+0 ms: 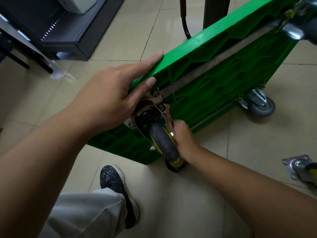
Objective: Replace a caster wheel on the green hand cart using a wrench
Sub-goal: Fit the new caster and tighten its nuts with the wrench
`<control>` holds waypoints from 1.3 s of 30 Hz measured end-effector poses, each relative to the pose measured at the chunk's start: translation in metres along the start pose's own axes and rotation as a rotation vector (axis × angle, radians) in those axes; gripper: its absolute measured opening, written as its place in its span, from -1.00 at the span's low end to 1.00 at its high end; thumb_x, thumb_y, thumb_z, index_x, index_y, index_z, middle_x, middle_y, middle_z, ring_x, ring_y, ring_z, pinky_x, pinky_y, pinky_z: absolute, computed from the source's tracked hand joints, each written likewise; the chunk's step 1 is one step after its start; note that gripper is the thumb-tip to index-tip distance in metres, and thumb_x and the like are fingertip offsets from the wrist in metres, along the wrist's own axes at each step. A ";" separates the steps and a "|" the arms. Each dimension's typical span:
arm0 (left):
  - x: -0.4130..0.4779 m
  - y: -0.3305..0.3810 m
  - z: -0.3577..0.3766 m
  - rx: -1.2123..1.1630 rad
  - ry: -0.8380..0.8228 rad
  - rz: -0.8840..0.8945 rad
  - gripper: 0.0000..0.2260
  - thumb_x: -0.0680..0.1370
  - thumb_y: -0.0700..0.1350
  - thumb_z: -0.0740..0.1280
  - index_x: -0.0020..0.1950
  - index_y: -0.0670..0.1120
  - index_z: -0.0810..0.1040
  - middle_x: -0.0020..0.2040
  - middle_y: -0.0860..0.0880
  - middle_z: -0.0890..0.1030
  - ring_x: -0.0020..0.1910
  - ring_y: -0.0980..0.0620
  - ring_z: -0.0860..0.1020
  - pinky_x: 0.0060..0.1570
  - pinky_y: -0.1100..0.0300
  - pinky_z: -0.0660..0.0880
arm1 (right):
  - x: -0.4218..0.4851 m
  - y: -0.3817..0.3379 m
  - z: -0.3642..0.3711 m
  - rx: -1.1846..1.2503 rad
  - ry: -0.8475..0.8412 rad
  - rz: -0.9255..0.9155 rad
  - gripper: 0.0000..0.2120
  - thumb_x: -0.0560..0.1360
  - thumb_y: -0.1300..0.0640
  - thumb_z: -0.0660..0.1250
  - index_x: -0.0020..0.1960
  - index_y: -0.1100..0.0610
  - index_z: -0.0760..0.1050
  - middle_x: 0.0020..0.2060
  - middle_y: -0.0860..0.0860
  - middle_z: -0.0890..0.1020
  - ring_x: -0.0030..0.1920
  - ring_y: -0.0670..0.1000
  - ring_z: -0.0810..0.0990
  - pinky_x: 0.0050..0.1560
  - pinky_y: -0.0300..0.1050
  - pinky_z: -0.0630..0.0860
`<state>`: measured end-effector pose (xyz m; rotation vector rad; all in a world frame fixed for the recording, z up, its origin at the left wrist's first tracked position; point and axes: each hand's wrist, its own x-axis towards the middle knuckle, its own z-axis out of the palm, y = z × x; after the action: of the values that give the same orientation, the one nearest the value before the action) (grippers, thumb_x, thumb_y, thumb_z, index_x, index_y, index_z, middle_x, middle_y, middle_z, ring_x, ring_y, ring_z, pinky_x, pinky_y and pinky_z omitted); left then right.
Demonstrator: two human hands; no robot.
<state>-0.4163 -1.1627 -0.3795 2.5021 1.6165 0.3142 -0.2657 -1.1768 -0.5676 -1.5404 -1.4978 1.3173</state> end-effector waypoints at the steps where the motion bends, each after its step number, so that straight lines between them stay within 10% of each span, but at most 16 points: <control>1: 0.000 0.000 0.000 0.004 0.004 -0.001 -0.51 0.66 0.16 0.11 0.61 0.26 0.20 0.44 0.08 0.52 0.35 -0.04 0.52 0.24 0.00 0.50 | 0.000 -0.001 -0.001 0.013 -0.016 -0.026 -0.43 0.55 -0.31 0.07 -0.35 0.14 0.36 -0.43 0.07 0.47 -0.35 0.09 0.44 -0.33 -0.04 0.27; 9: 0.000 -0.003 0.001 0.012 0.028 0.011 -0.55 0.70 0.12 0.18 0.60 0.27 0.22 0.41 0.07 0.55 0.25 -0.03 0.56 0.00 0.21 0.39 | -0.002 0.021 -0.076 -0.768 0.216 -0.339 -0.40 0.50 -0.47 -0.02 -0.42 -0.01 0.22 -0.56 -0.01 0.41 -0.51 0.08 0.38 -0.29 -0.10 0.29; 15: 0.001 -0.005 0.003 -0.050 -0.004 -0.037 -0.47 0.62 0.24 0.14 0.60 0.24 0.24 0.42 0.01 0.55 0.32 -0.08 0.56 0.23 -0.07 0.52 | 0.028 -0.042 -0.135 -1.367 0.316 -0.783 -0.25 0.55 -0.48 -0.05 -0.37 0.13 0.44 -0.46 0.14 0.56 -0.39 0.12 0.53 -0.09 0.01 0.35; 39: -0.012 -0.010 -0.007 -0.108 0.006 -0.073 -0.48 0.58 0.31 0.14 0.52 0.23 0.39 0.23 0.08 0.67 0.09 0.00 0.63 0.04 -0.02 0.56 | 0.037 -0.068 -0.117 -1.479 0.563 -1.193 -0.31 0.60 -0.39 0.06 -0.32 0.16 0.51 -0.41 0.14 0.58 -0.34 0.13 0.52 0.00 0.04 0.34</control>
<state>-0.4315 -1.1695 -0.3760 2.3592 1.6428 0.3890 -0.1861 -1.1048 -0.4767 -0.9648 -2.3652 -1.0481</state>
